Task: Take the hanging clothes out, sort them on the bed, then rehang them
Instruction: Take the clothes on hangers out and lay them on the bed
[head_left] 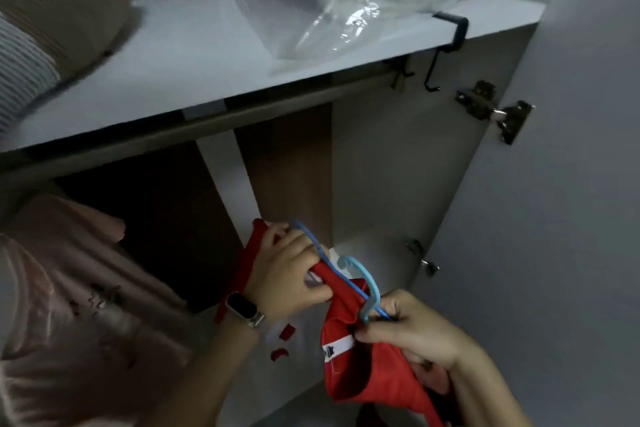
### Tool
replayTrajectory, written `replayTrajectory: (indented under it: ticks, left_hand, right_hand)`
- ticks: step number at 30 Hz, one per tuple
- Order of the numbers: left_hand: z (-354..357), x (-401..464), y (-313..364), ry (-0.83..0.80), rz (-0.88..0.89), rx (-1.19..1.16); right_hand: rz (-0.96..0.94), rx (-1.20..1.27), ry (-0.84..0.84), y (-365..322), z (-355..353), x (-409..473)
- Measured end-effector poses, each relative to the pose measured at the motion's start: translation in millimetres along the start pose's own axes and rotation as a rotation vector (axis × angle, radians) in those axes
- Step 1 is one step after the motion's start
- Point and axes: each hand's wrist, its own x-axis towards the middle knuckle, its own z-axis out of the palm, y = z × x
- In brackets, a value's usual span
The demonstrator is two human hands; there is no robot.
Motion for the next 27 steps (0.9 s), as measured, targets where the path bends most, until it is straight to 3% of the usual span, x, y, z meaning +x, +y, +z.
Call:
replayTrajectory:
  ticks: [4,8,13,22,27]
  left_hand:
    - [16,4,17,0.134,0.403,-0.089]
    - [33,3,78,0.253,0.64,-0.315]
    - [22,-5,179,0.275,0.76,-0.466]
    - [11,-40,324,0.175,0.967,-0.569]
    - [8,-65,432,0.172,1.099,-0.658]
  right_hand:
    - [0.026,0.033,0.188,20,25,-60]
    - [0.03,-0.014,0.408,42,51,-133]
    - [0.166,0.017,0.799,56,86,-244]
    - [0.609,-0.255,1.517,105,147,-389]
    - [0.797,-0.116,1.743,148,174,-481]
